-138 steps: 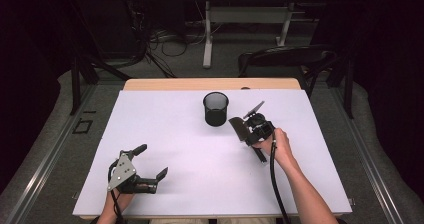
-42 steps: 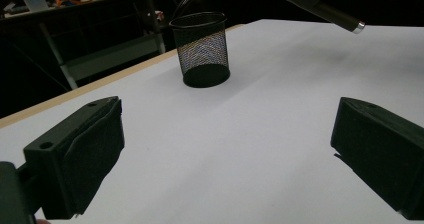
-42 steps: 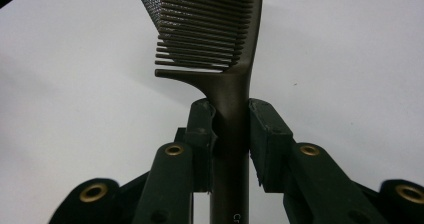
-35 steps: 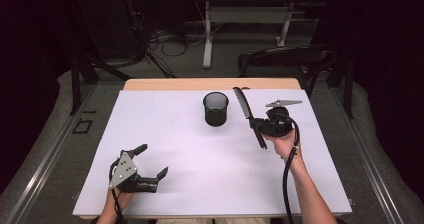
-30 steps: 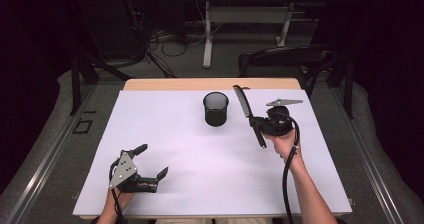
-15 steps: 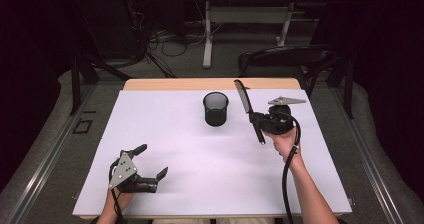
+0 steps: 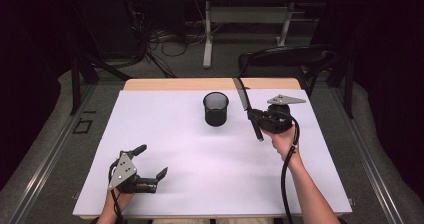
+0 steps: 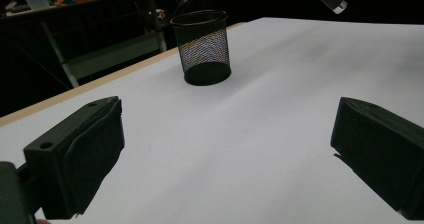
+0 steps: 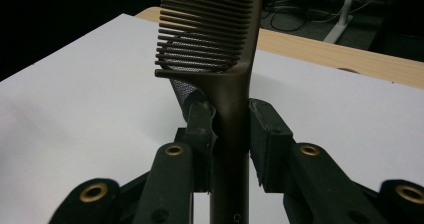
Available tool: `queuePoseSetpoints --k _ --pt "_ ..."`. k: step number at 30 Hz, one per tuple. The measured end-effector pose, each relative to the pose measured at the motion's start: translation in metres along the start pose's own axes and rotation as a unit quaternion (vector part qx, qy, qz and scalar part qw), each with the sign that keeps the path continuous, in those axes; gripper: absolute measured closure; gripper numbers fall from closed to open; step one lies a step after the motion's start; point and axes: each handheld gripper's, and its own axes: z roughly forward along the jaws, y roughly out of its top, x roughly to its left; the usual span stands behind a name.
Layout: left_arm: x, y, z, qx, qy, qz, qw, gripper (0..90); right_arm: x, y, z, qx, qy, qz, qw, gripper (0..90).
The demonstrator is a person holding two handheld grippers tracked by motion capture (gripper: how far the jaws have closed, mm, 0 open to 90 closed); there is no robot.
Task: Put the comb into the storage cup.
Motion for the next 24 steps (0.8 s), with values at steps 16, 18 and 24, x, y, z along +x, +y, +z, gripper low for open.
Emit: queuePoseSetpoints --k 16,18,24 --pt "0.000 0.000 0.000 0.000 0.001 0.001 1.0000 0.6 0.007 0.012 0.009 -0.018 0.004 -0.021 0.9996 73.0" --pt "0.000 0.000 0.000 0.001 0.000 0.002 1.0000 0.6 0.007 0.014 0.009 -0.021 0.006 -0.021 0.9995 73.0" --pt "0.000 0.000 0.000 0.000 0.002 0.001 1.0000 0.6 0.008 0.019 0.012 -0.027 0.006 -0.027 0.9992 73.0"
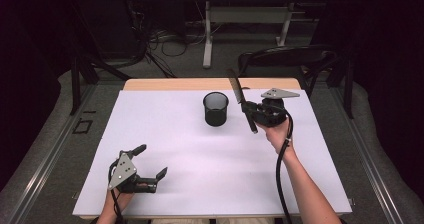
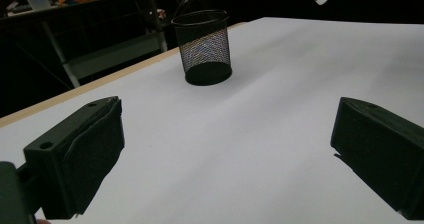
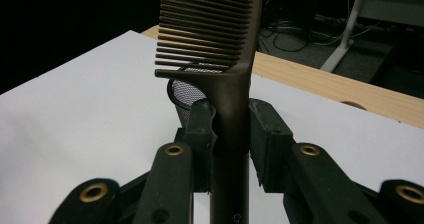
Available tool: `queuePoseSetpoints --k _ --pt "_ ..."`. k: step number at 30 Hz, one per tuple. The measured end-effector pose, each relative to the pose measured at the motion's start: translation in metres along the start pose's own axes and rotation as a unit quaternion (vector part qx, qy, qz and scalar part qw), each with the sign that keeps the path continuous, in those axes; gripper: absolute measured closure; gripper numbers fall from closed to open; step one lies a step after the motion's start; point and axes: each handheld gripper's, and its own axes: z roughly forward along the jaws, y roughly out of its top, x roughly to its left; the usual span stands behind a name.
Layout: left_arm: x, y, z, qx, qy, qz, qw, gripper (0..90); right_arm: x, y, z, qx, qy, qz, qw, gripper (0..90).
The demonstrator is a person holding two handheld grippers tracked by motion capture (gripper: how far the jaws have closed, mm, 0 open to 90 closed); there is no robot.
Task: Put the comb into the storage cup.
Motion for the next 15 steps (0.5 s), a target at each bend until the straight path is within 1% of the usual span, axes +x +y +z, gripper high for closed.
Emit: queuePoseSetpoints --k 15 --pt "0.000 0.000 0.000 0.000 0.001 0.000 1.0000 0.6 0.003 0.016 0.010 -0.013 -0.002 -0.021 0.9997 73.0"
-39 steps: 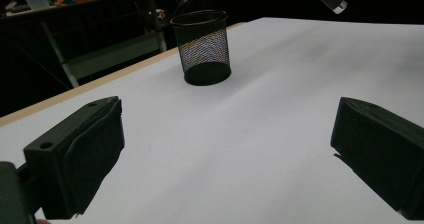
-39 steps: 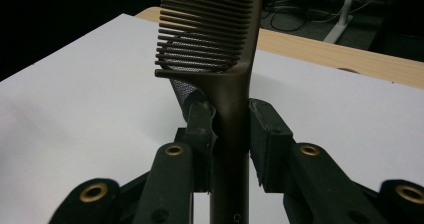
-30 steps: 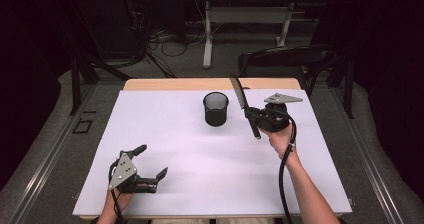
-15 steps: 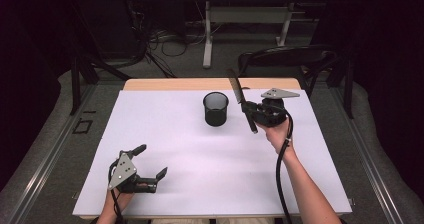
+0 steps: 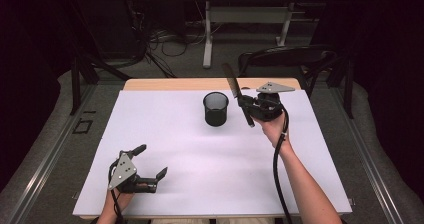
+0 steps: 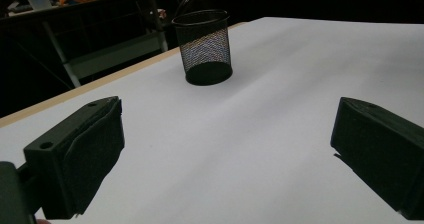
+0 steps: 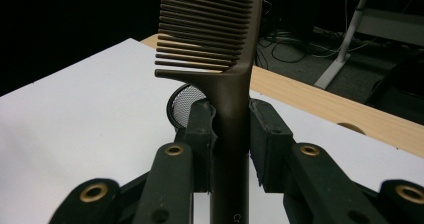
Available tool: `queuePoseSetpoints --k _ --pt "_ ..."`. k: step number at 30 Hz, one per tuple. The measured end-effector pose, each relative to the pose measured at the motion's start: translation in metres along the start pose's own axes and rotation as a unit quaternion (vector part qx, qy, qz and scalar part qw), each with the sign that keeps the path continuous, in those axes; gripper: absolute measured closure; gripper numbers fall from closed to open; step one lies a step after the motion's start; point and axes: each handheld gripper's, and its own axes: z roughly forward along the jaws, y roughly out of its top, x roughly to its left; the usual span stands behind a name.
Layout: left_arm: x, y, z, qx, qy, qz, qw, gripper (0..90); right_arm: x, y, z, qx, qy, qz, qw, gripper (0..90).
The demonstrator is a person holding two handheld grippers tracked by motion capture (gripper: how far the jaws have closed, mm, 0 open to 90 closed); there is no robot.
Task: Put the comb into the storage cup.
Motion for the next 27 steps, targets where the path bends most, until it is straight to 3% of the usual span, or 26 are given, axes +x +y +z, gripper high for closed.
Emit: queuePoseSetpoints --k 27 --pt "0.000 0.000 0.000 0.000 0.000 0.002 1.0000 0.6 0.003 0.021 0.023 -0.006 0.003 -0.021 0.9998 73.0"
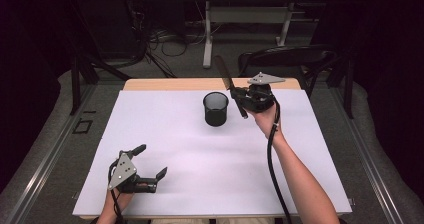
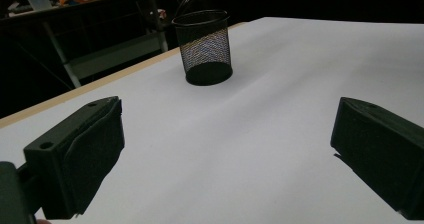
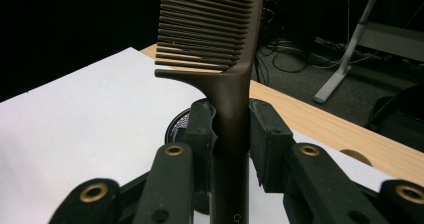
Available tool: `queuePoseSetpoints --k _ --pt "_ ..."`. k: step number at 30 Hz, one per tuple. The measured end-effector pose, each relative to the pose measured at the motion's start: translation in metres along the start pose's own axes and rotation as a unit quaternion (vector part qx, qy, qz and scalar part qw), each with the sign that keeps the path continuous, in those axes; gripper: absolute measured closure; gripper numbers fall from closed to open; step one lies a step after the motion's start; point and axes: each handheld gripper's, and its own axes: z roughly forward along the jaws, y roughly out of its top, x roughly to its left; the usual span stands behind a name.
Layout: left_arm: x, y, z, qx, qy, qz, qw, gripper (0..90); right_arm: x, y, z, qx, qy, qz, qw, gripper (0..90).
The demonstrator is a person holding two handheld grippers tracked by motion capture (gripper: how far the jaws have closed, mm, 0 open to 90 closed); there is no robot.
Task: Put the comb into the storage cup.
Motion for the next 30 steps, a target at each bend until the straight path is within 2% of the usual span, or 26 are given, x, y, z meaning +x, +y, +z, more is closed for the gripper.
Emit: queuePoseSetpoints --k 18,30 --pt "0.000 0.000 0.000 0.000 0.000 0.000 1.0000 0.6 0.004 0.008 0.012 -0.009 0.001 -0.006 0.9999 73.0" --pt "0.000 0.000 0.000 0.000 0.000 0.000 1.0000 0.7 0.005 0.011 0.022 -0.029 0.000 -0.008 0.9996 73.0"
